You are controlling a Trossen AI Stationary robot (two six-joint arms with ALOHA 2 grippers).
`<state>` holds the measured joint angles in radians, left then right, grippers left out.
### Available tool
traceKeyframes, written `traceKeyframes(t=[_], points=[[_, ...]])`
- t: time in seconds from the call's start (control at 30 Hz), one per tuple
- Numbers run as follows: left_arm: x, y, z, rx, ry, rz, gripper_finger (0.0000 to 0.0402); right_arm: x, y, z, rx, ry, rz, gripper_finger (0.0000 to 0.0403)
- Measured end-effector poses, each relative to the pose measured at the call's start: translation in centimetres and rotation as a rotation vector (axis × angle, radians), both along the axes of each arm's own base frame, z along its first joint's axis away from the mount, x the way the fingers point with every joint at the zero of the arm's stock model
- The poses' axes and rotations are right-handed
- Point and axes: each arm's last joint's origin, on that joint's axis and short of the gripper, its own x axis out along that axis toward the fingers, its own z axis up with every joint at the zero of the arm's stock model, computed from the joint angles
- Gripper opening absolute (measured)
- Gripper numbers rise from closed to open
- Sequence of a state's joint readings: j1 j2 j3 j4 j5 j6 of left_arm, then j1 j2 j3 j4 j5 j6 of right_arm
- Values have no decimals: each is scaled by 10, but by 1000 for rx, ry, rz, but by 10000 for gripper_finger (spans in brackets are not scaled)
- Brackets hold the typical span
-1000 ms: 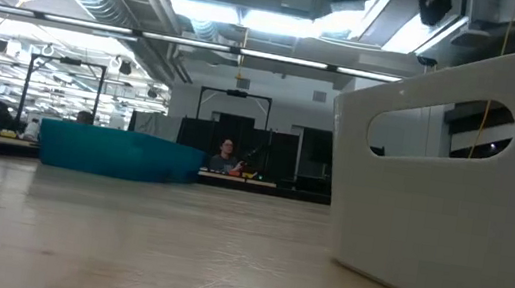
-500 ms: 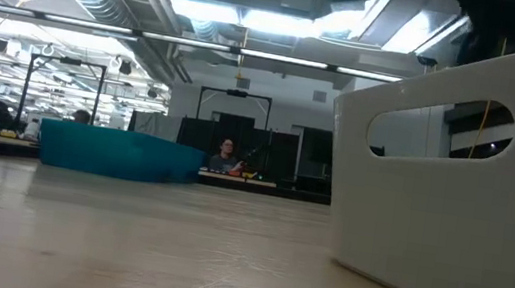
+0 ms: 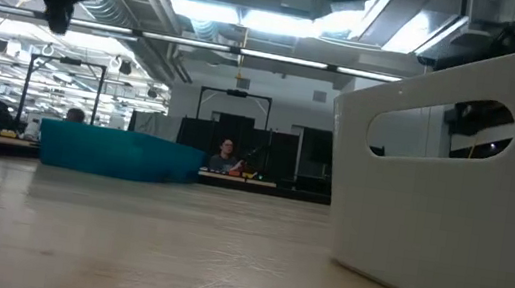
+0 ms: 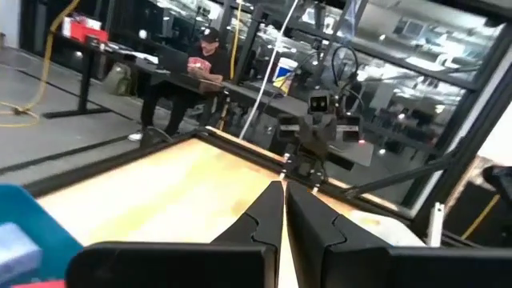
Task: Pick & Place Office items
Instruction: Return to Home Position
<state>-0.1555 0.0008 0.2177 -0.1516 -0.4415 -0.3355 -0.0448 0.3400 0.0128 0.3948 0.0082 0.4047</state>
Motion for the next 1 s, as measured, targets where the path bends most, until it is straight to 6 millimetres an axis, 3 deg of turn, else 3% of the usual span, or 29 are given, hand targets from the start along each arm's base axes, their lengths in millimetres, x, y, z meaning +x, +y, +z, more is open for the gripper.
traceKeyframes(t=[0.2, 0.53, 1.0], points=[[18, -4, -50, -84, -22, -41, 15, 0, 0, 1, -27, -5, -5, 52], [21, -12, -52, -137, 15, -312, 12, 0, 1, -2, -28, 32, 25, 52], [21, -14, -54, -153, 32, -397, 11, 0, 1, -5, 84, 54, 32, 52]])
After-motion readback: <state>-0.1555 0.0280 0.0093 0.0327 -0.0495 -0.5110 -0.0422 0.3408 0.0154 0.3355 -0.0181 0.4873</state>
